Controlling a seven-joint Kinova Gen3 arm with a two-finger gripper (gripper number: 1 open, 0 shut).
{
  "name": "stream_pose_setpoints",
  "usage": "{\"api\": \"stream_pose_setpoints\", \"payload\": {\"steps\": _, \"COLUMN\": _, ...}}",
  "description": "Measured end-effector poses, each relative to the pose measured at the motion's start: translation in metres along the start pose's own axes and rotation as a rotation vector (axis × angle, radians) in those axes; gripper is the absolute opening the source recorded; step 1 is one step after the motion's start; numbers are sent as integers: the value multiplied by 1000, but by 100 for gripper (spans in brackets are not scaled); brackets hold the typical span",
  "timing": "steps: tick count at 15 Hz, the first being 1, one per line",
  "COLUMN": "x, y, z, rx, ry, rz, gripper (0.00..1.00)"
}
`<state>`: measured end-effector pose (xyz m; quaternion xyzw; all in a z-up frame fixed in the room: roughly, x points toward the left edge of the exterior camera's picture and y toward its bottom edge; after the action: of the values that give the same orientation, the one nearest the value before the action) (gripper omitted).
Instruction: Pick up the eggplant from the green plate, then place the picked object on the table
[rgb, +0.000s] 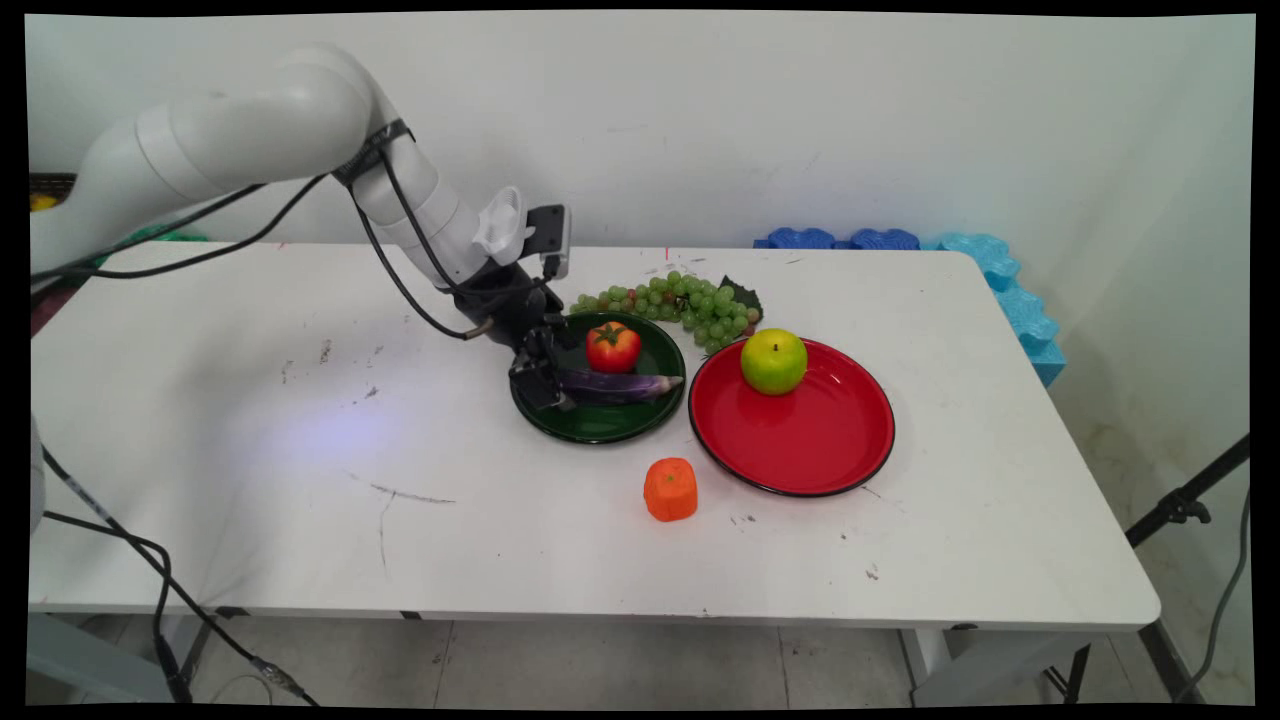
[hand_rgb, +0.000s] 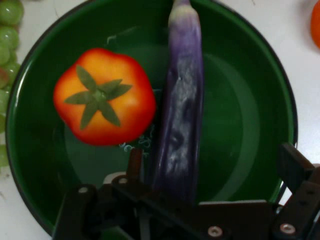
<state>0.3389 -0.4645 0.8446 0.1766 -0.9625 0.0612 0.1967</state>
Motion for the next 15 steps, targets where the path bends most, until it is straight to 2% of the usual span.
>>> {"api": "stream_pose_setpoints", "payload": {"steps": 9, "x": -14, "y": -16, "z": 23, "rx": -38, "ry": -17, "rz": 28, "gripper": 100}}
{"api": "stream_pose_setpoints", "payload": {"steps": 10, "x": -16, "y": -16, "z": 24, "rx": -42, "ry": -16, "rz": 30, "gripper": 0}}
{"api": "stream_pose_setpoints", "payload": {"steps": 15, "x": -23, "y": -16, "z": 28, "rx": -59, "ry": -16, "rz": 42, "gripper": 0}}
